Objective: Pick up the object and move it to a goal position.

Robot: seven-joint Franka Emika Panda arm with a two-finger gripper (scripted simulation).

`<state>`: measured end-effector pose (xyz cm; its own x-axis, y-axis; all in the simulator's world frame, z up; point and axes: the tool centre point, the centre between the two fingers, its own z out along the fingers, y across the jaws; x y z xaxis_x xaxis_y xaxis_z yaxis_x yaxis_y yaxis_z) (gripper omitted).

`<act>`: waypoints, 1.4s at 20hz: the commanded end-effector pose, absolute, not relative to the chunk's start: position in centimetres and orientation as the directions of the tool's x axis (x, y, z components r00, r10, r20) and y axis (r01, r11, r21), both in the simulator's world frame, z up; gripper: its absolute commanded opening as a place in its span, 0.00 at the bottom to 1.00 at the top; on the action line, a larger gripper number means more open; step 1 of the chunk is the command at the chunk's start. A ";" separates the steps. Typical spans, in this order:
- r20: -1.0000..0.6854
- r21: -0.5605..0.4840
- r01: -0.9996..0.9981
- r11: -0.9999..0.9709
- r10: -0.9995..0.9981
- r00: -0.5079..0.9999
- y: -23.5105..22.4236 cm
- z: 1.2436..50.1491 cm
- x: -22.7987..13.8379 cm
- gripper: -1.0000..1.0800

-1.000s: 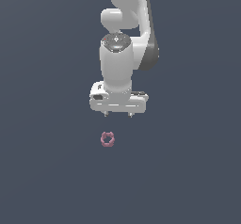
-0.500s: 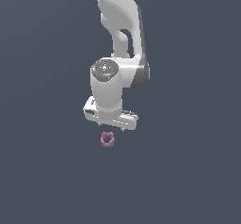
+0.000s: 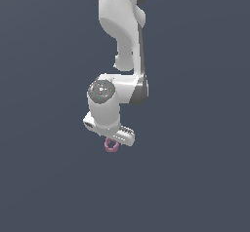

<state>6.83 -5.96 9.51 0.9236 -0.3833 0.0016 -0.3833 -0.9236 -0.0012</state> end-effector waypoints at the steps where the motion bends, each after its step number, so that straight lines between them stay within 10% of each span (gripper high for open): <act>1: 0.000 0.000 -0.396 -0.918 -0.396 0.918 -6.2 9.1 7.0 0.96; 22: 0.000 0.000 -0.399 -0.917 -0.399 0.917 -6.2 4.0 7.0 0.96; 23: 0.000 0.000 -0.399 -0.917 -0.399 0.917 -6.2 4.0 7.0 0.00; 28: 0.000 0.000 -0.399 -0.917 -0.399 0.917 -6.2 4.0 7.0 0.00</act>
<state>6.99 -6.21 4.00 0.9170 -0.3989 -0.0003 -0.3989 -0.9170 0.0001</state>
